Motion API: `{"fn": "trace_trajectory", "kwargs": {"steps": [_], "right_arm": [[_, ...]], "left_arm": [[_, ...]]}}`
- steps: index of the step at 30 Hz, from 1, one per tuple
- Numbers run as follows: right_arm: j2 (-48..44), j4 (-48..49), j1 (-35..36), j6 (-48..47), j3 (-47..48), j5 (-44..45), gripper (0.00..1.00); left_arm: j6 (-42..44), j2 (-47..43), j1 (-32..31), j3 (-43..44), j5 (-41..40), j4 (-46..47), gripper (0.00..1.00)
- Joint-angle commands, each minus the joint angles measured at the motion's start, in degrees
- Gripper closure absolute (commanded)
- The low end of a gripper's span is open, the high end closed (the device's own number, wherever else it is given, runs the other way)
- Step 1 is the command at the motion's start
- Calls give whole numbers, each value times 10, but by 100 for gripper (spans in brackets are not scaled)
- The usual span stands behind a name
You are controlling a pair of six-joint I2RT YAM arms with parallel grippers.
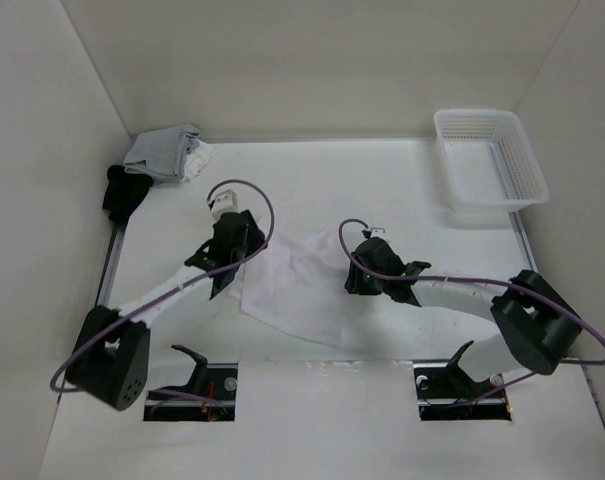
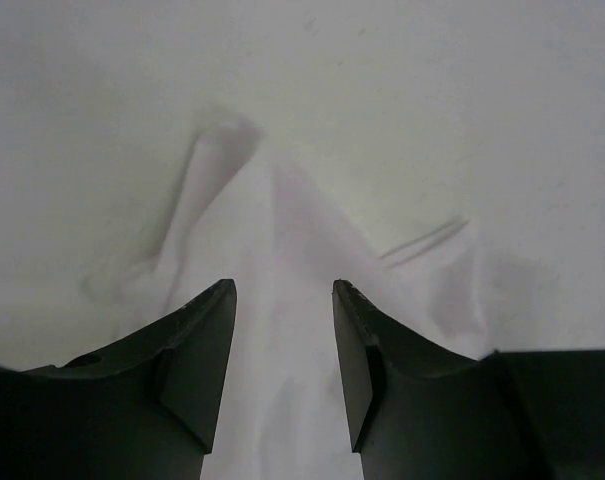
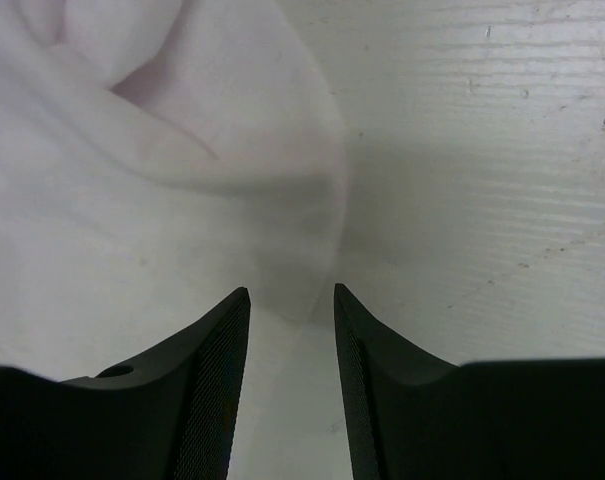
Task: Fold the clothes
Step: Flatten the tank top out
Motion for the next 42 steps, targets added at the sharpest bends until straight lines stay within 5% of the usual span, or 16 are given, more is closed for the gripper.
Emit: {"fn": "trace_trajectory", "kwargs": {"steps": [1, 5, 8, 11, 14, 19, 22, 26, 36, 42], "right_arm": [[37, -8, -16, -28, 54, -6, 57], [85, -6, -44, -47, 99, -50, 72], [116, -11, -72, -58, 135, -61, 95], [117, -12, -127, -51, 155, -19, 100], [106, -3, -182, -35, 163, 28, 100], [72, 39, -205, -35, 131, 33, 56], [18, 24, -183, -31, 66, 35, 55], [-75, -13, -149, 19, -32, 63, 55], [-154, -179, -98, 91, -41, 123, 54], [-134, -228, -72, 132, -30, 119, 62]], "left_arm": [[-46, -103, 18, -101, -44, -48, 58], [-62, -166, 23, -155, -33, -89, 58], [-58, -164, 29, -163, -31, -87, 56], [-52, -117, 32, -157, -14, -66, 55], [-53, -73, 29, -154, 0, -31, 56], [-55, -7, 33, -147, 15, 43, 74], [-57, 16, 37, -135, 31, 85, 88], [-81, 10, 32, -124, 45, 100, 91], [-61, -123, -14, -192, 71, -20, 63], [-75, -108, -51, -206, 105, -19, 61]]}}
